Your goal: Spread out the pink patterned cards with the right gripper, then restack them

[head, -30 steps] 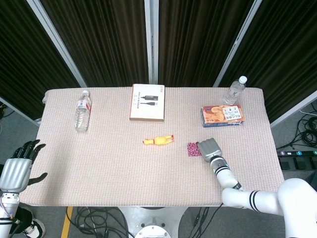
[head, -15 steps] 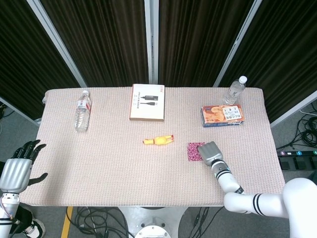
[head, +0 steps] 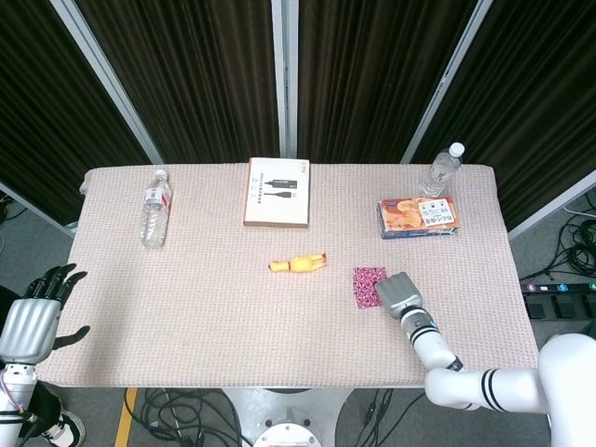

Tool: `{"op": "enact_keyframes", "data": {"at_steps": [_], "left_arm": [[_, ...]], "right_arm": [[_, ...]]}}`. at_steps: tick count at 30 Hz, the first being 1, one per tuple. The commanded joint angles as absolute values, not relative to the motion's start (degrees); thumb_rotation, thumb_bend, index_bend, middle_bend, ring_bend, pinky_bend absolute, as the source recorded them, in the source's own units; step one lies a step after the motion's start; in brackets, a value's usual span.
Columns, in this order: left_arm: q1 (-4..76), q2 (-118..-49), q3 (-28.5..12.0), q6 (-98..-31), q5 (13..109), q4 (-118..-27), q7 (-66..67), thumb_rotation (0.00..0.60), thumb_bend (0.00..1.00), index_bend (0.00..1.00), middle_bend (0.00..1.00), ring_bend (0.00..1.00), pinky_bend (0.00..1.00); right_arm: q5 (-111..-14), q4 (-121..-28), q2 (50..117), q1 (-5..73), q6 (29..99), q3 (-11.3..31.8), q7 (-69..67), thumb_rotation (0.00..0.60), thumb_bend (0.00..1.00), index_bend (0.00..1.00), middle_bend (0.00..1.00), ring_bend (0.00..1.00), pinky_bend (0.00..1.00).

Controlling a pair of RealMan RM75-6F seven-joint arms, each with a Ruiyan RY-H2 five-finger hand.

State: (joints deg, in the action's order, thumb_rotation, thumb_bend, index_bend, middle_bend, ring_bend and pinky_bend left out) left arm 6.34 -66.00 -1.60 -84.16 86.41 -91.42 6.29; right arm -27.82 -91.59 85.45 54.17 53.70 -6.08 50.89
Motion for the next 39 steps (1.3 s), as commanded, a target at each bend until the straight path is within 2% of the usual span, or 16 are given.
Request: {"op": "enact_keyframes", "data": {"at_steps": [1,10,25,39], "left_arm": [[6.4,-66.0,-1.6,-84.2,86.4,-91.4,6.3,0.600,0.00,0.23,0.22,0.13,0.24],[6.2,-65.9,-1.7,-84.5,86.4,-91.5,6.0,0.600,0.00,0.23,0.22,0.13,0.24],[6.1,-65.6,-1.9,-84.8,86.4,-91.4,5.2,0.600,0.00,0.23,0.22,0.13,0.24],[6.1,-65.8,-1.7,-84.7,86.6,-91.5,5.5,0.600,0.00,0.23,0.22,0.13,0.24]], "right_arm": [[-27.9,-92.7,84.9,54.2,54.3,-6.3,51.1,0.600,0.61,0.33,1.00,0.84,0.80],[-30.3,-91.9,85.3,53.5,55.7,-4.8,49.0,0.600,0.61,0.31,1.00,0.84,0.80],[-25.9,-85.3,88.5,54.5,53.1,-4.0,51.2,0.600,0.61,0.30,1.00,0.84,0.80],[-26.4,-87.6,87.8,54.2,54.0,-4.8,52.0,0.600,0.61,0.31,1.00,0.84,0.80]]}}
